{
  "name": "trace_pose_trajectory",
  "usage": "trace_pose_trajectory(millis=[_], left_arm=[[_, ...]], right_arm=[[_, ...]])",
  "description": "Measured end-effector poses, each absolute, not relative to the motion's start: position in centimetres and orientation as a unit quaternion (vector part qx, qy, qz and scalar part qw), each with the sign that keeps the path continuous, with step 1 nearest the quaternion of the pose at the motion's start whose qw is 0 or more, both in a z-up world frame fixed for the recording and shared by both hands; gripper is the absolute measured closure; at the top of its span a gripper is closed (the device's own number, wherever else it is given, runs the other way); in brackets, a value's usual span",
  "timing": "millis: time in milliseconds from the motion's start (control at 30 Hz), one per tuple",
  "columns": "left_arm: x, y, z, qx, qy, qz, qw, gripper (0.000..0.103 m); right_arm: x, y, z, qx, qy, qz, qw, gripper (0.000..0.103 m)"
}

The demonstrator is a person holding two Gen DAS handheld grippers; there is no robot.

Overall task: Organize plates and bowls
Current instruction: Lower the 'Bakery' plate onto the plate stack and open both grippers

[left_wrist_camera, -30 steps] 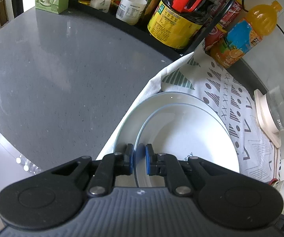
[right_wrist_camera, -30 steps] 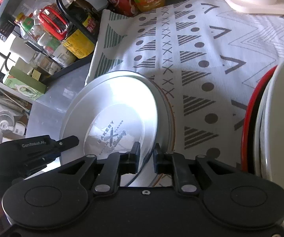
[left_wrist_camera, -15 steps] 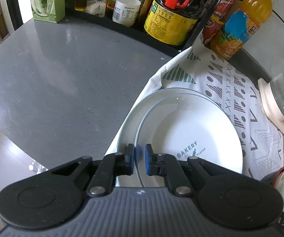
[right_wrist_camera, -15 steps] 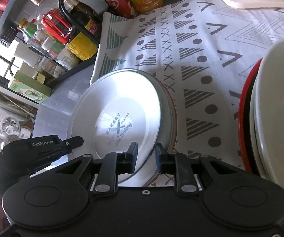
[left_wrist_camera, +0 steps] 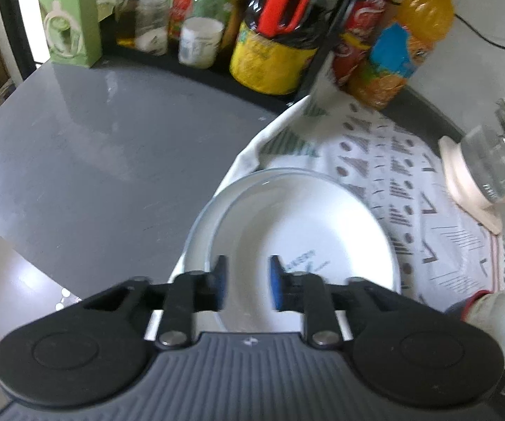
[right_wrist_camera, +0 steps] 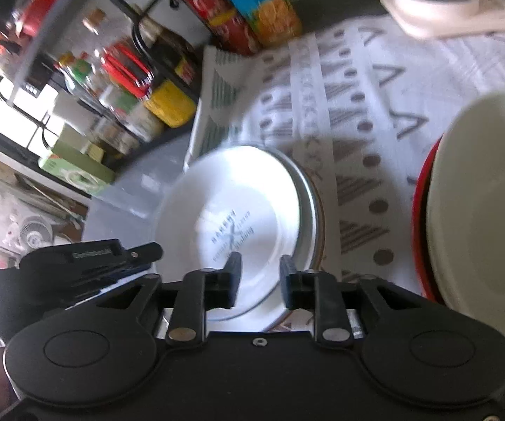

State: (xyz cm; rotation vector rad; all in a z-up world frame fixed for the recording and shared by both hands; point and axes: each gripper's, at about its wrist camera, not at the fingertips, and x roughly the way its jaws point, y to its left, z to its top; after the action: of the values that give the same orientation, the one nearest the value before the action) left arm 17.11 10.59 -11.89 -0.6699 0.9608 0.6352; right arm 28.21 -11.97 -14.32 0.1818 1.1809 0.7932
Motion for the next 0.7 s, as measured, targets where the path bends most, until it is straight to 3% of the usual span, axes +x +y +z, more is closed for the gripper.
trace_pose_trajectory(millis=[33,67,133,167,300,433,500,700], left_arm=[[17.3,10.3,-11.4,-0.309,0.441,0.293,0.79,0.054],[17.4,10.0,-10.9,-0.306,0.436,0.291,0.795,0.048],[17.8,9.2,-10.0,-0.299,0.425,0.286,0.805,0.028],[18.1,8.8,-9.7,-0.295,0.424,0.283,0.808,0.025],[19.4,7.5,-8.8,-0.289,0.424,0.259,0.818,0.024],[20.4,5.9,-8.4,-0.284,0.421,0.238,0.828,0.023],[21.0,5.1,-8.4,-0.278,0.425,0.227,0.831,0.023],[22.2,2.9,-7.9,-0.274,0.426,0.192,0.84,0.023]], right_arm=[[28.3,-12.3,-13.7,0.088,0.535,0.364,0.757,0.064],[28.4,-12.7,-13.1,0.093,0.528,0.364,0.762,0.057],[28.7,-13.6,-11.8,0.102,0.512,0.363,0.772,0.051],[28.8,-14.0,-11.3,0.107,0.506,0.364,0.775,0.048],[29.5,-15.7,-9.3,0.12,0.479,0.357,0.793,0.028],[30.0,-17.5,-8.3,0.147,0.469,0.341,0.801,0.017],[30.1,-18.7,-7.6,0.16,0.45,0.334,0.813,0.006],[30.8,-22.0,-7.3,0.169,0.426,0.289,0.84,0.003]])
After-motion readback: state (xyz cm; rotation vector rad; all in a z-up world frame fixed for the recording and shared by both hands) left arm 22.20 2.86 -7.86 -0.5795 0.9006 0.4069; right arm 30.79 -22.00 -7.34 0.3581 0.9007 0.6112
